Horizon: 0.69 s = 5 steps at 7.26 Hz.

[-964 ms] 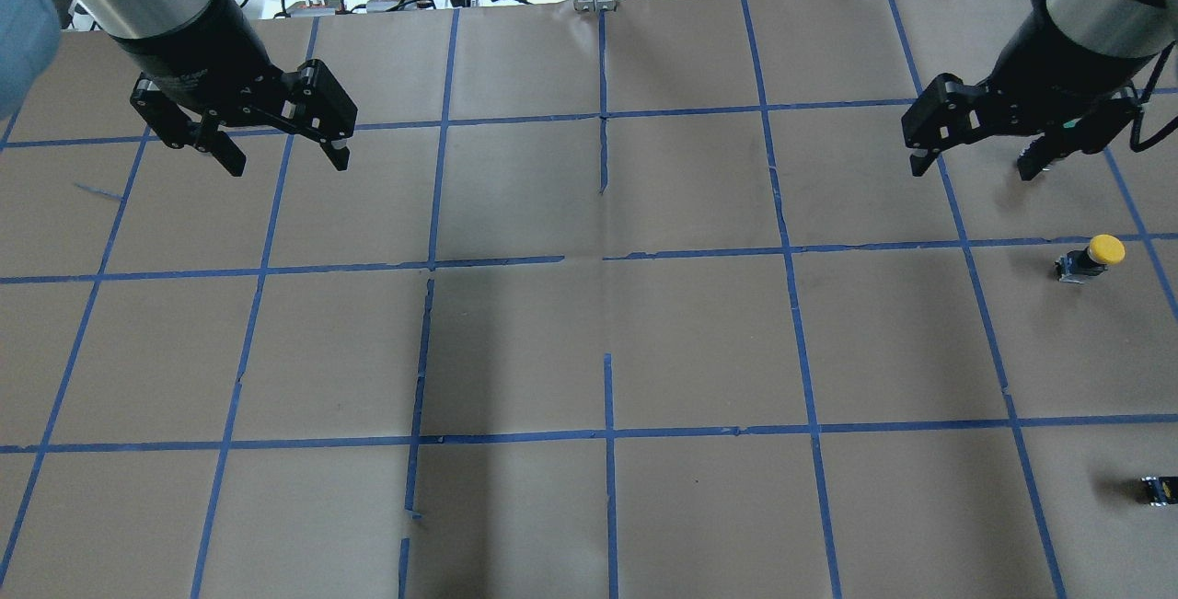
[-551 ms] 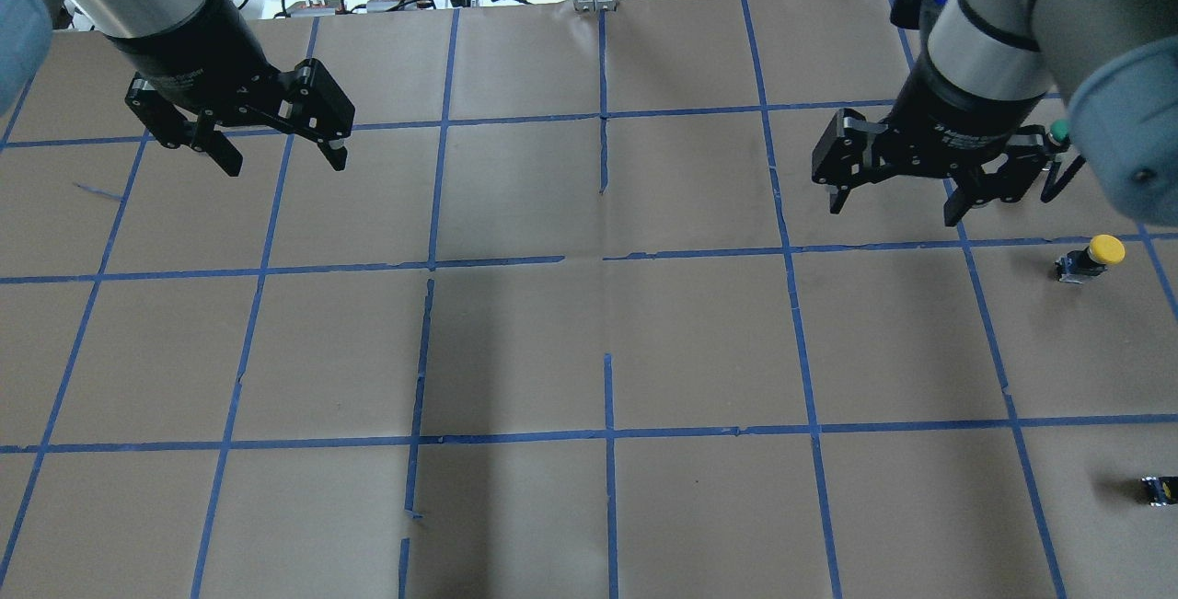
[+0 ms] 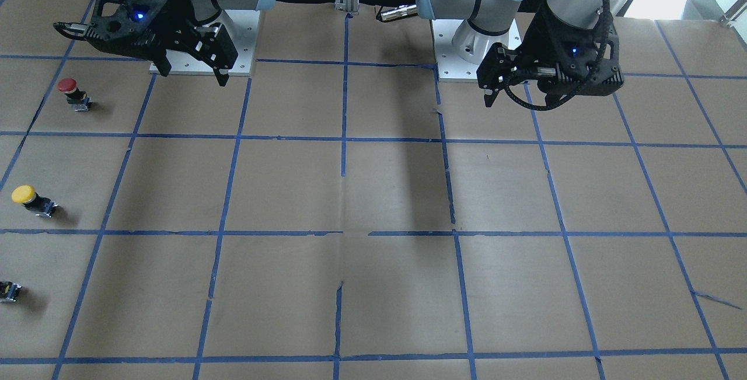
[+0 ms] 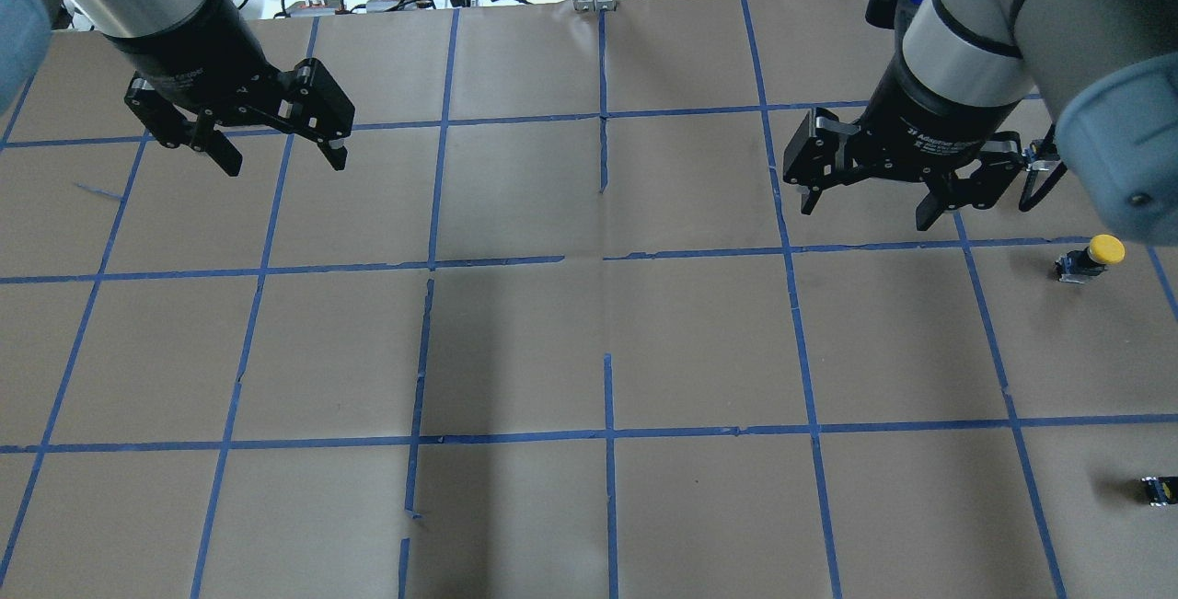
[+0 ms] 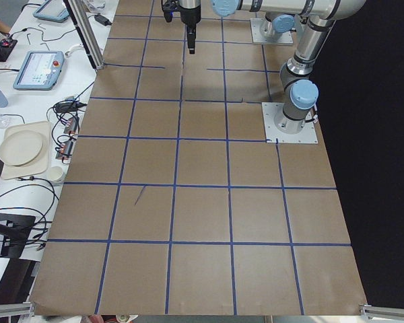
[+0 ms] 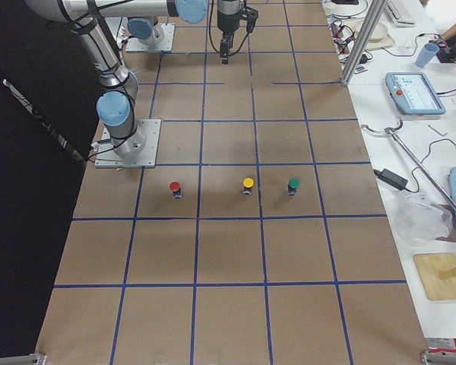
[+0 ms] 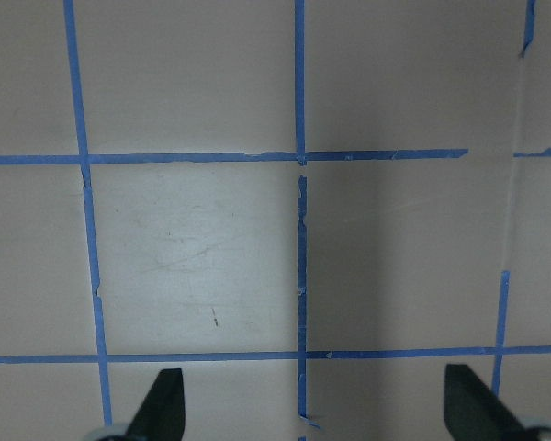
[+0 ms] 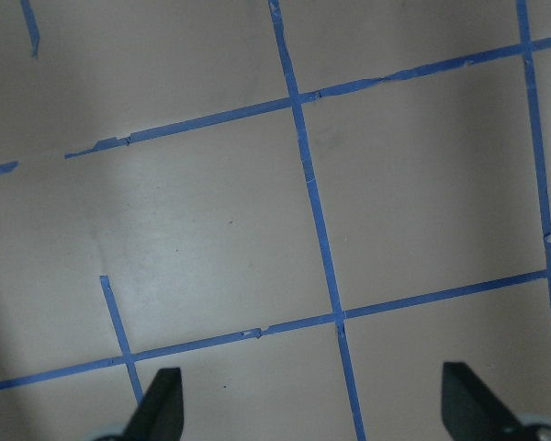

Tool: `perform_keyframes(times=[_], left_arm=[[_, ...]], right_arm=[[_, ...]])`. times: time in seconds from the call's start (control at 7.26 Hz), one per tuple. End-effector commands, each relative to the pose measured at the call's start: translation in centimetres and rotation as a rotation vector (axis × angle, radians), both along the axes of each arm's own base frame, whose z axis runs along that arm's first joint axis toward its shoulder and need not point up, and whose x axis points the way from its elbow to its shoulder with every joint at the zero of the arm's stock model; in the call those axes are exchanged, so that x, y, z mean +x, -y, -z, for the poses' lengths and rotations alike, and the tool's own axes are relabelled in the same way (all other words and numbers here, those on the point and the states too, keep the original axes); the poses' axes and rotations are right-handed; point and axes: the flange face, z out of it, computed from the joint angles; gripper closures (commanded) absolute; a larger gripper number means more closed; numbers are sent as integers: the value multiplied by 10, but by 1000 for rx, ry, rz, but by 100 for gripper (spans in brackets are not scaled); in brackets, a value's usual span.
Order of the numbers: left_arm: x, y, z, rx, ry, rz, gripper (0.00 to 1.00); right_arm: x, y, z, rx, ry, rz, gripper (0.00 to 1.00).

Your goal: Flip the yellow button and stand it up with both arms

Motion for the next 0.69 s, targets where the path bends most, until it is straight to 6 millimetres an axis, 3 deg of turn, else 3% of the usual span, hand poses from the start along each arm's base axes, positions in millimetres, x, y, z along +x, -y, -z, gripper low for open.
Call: perform_keyframes(times=[0.0,0.55], left_arm=[[0,1,1,2,0,0,0],[0,1,1,1,0,0,0]], right_arm=[[-14,5,-1,-2,-4,27,0],[-15,4,3,10,-15,26,0]])
